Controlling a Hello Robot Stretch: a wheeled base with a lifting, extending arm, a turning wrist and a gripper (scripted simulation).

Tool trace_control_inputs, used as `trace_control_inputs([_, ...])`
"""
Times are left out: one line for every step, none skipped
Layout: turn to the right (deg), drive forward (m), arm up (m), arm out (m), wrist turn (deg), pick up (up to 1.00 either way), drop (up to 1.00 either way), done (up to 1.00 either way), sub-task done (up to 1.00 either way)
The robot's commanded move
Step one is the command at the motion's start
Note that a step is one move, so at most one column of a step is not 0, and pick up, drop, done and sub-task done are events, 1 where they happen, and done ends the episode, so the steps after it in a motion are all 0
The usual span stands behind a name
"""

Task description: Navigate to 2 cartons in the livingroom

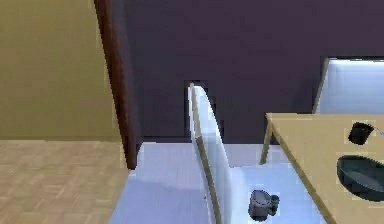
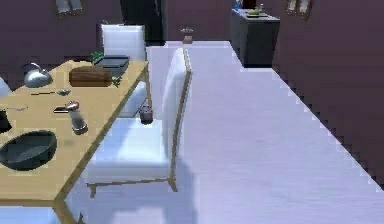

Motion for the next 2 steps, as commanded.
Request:
trace_control_inputs([-45.0,0.00,0.00,0.00,0.0,0.00,0.00,0.00,0.00])
trace_control_inputs([-33.0,0.00,0.00,0.00,0.0,0.00,0.00,0.00,0.00])
